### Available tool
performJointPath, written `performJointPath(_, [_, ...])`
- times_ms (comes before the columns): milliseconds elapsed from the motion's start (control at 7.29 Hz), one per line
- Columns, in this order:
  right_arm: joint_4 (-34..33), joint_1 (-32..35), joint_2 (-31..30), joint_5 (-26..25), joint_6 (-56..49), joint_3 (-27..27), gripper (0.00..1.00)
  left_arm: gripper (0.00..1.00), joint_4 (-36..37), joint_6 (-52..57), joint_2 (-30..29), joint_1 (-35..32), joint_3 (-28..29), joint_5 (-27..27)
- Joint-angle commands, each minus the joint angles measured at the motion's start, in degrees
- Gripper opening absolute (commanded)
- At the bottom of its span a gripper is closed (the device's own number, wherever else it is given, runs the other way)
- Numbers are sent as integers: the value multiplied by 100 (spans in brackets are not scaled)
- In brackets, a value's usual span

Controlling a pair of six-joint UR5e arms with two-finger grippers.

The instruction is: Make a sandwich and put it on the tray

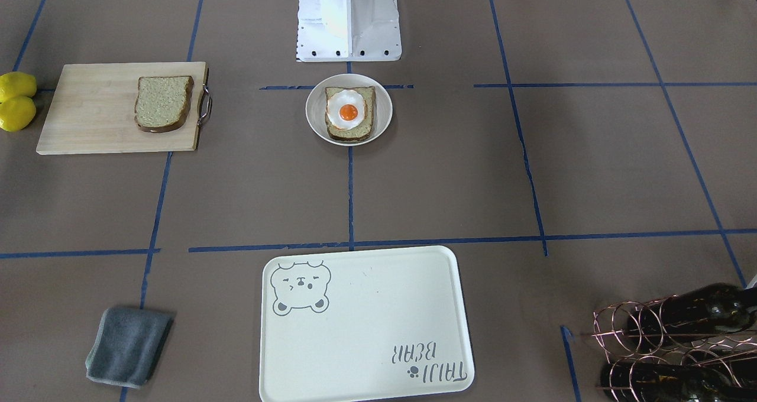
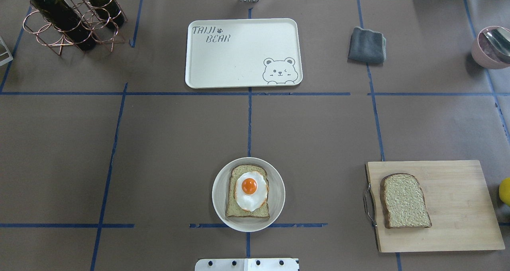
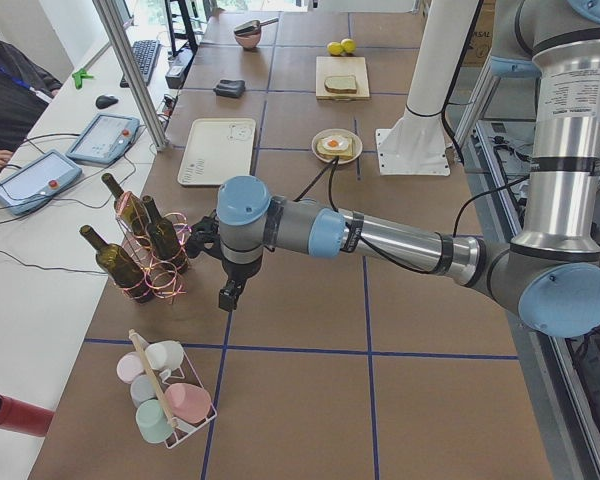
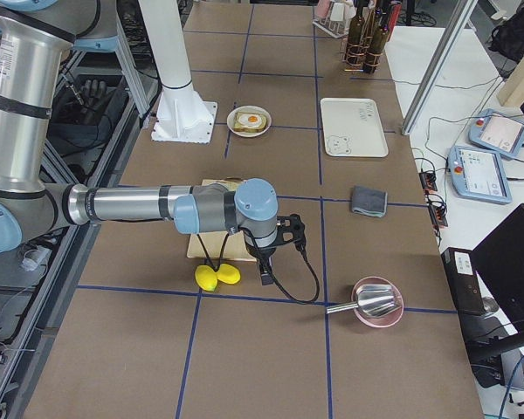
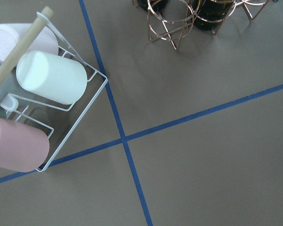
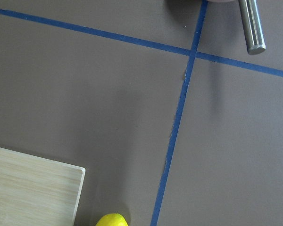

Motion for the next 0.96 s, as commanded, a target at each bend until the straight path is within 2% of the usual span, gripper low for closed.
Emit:
performJointPath(0, [184,-6,14,229,56,-5,100,100,-524,-185,-29,122,-181,-282])
performJointPath(137, [386,-6,5,318,90,56,100,100,-729,-228,102,219,-183,-379])
performJointPath(274, [448,-76,14,571,569,57,100,100,-696,-455,147,350,-174,-380])
performJointPath(411, [989,-320,14,600,1096,57,100,100,-739,-492,513,352,-174,-293])
performJointPath(686, [1754,-734,-64,565,2169,83,100,100,-643,-484,866,352,-112,-239])
performJointPath(823, [1898,-1075,-30,495,2548,135,100,100,-295,-484,876,343,-25,-248])
